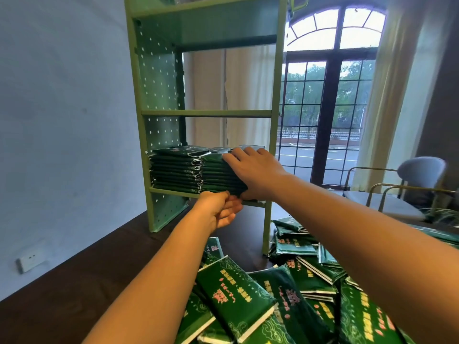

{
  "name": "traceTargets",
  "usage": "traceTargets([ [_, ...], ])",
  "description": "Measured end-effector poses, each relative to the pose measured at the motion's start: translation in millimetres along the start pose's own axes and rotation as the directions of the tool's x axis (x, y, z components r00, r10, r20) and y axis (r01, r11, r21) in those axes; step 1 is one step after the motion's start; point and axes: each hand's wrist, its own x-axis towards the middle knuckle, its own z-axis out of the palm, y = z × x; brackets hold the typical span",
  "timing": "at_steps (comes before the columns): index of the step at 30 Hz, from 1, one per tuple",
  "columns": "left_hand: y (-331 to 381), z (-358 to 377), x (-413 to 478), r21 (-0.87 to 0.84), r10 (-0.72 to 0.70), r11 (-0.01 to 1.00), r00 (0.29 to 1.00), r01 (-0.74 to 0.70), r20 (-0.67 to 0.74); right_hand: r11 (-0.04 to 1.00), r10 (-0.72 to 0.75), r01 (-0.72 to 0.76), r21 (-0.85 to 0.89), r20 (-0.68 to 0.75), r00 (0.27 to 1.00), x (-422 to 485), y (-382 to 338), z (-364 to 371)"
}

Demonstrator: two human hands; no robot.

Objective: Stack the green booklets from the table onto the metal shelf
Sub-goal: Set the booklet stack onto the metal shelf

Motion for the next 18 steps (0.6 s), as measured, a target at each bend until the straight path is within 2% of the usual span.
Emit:
traceTargets([
  [6, -5, 1, 0, 0.088, 0.042, 0.995, 0.999, -0.04, -0.026, 1.0, 0.006, -0.006, 0.008, -0.002, 1.0, -1, 0, 4],
  [10, -11, -5, 1, 0.227, 0.183, 0.959, 0.982, -0.168, -0.049, 0.999, -0.008, 0.01, 0.034, -0.079, 0.997, -19, -2, -4],
  [14, -17, -16, -15, 0.379, 0.332, 0.872, 0.943, -0.309, 0.005, 0.991, -0.014, 0.03, 0.131, -0.121, 0.993, -57, -5, -10],
  [18, -15, -16, -47, 0.38, 0.371, 0.839, 0.921, -0.389, 0.123, 0.964, 0.02, -0.013, 0.266, -0.024, 1.0, -102, -4, -14],
])
